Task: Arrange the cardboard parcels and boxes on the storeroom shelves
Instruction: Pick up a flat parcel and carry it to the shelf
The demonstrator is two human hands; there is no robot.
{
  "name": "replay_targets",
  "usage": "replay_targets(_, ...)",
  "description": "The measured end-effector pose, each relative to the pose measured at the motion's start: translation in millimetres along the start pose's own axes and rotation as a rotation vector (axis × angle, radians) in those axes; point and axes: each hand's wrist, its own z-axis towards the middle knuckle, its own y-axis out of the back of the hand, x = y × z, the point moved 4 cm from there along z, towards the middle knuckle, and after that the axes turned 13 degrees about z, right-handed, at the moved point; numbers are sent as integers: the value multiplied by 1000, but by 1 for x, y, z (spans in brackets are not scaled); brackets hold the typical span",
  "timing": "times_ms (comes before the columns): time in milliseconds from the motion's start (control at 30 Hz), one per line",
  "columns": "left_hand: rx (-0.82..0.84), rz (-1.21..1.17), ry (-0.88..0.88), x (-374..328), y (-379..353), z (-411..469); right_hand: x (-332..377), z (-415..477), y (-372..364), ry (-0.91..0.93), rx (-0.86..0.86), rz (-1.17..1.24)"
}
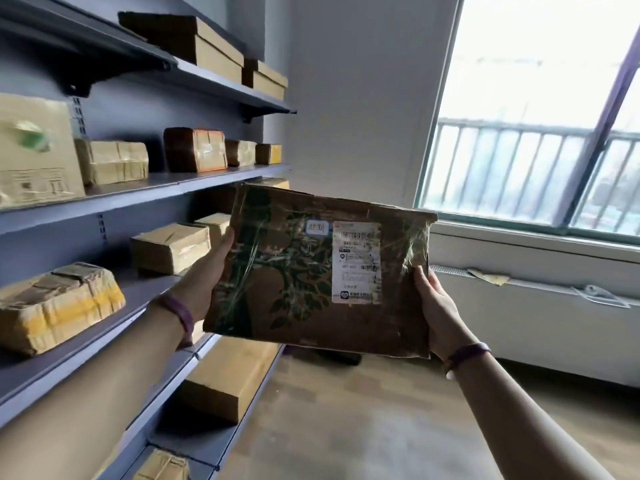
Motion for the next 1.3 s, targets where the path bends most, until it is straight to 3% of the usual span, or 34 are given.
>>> replay_targets(200, 89, 34, -23, -19, -54, 128, 1, 109, 27, 38, -83, -11)
replay_targets(467, 98, 42, -90, -34, -126, 303, -8, 297, 67, 95, -55, -54)
replay_targets(767, -41, 40, 11, -57, -164, 513, -31, 538, 65, 9, 13, -103)
replay_targets(933, -7, -3, 137, -23, -157, 635, -63, 643, 61, -4, 53, -117)
replay_targets(1067, -75, 6, 111, -15, -160, 712, -96, 718, 59, -25, 34, -126)
replay_targets(1167, -149, -5, 95, 20, -149, 819, -127, 777, 61, -39, 16, -121)
replay_targets(1300, -61, 20, 75, 16, -178, 892, -170, 859, 65, -57, -56, -116)
